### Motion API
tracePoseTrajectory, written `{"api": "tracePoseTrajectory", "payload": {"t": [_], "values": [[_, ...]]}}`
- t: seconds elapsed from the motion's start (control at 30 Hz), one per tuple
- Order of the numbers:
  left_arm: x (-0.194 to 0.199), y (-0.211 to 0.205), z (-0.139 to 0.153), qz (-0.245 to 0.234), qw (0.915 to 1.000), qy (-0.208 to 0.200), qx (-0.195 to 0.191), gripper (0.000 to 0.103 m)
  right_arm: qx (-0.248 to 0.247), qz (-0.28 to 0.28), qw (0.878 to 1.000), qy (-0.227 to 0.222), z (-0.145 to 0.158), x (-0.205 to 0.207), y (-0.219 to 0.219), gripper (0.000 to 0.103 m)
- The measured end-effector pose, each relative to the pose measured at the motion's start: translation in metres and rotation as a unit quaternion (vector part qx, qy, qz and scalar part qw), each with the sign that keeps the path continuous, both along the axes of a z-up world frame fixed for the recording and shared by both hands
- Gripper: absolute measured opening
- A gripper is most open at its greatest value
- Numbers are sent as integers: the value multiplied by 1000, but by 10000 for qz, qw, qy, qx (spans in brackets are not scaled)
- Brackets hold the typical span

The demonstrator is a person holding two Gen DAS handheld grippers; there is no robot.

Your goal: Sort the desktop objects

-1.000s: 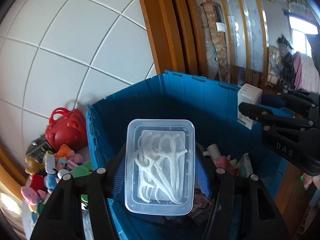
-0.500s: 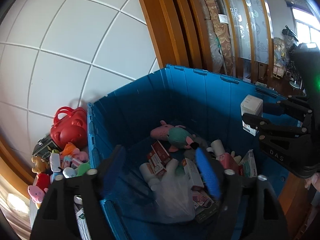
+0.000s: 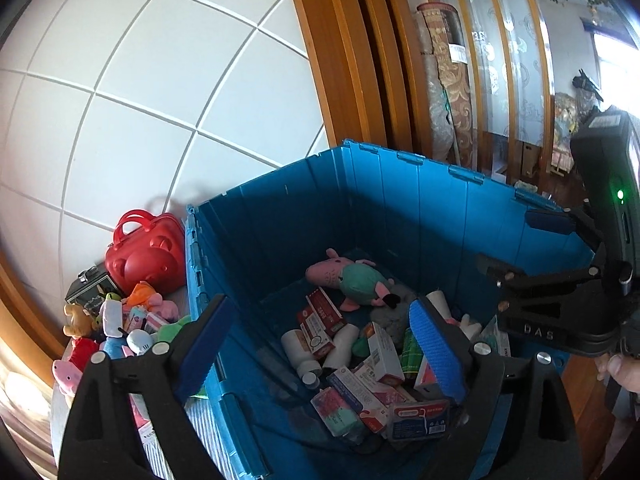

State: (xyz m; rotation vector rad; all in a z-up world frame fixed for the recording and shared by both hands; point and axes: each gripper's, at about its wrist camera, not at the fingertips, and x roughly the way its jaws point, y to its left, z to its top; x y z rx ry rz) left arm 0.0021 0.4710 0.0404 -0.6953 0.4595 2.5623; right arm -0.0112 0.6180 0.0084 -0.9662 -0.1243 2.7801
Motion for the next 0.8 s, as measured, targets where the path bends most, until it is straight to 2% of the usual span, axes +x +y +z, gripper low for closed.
{"api": "tracePoseTrajectory", "payload": {"t": [0.03, 0.13, 0.2, 0.4, 0.53, 0.67, 0.8], "values": [[0, -2, 1, 8, 10000, -3, 51, 91, 14, -15, 10000, 15, 1, 1, 0, 89], [1, -8, 3, 41, 9999, -43, 145, 91, 81, -95, 9999, 41, 4, 5, -2, 102], [1, -10, 3, 57, 9998, -50, 165, 92, 44, -117, 9999, 32, 6, 8, -3, 103], [1, -13, 2, 98, 9994, -261, 202, 92, -575, -79, 9975, -393, 6, 15, 2, 103], [1, -14, -2, 32, 9979, -613, 226, 92, -599, -117, 9958, -687, 2, 20, 1, 103], [4, -12, -4, 38, 9972, -723, 169, 92, -628, -63, 9954, -727, 2, 30, -1, 103], [4, -12, -8, -35, 9938, -1103, 149, 92, -688, -17, 9944, -801, 5, 38, -4, 103]]}}
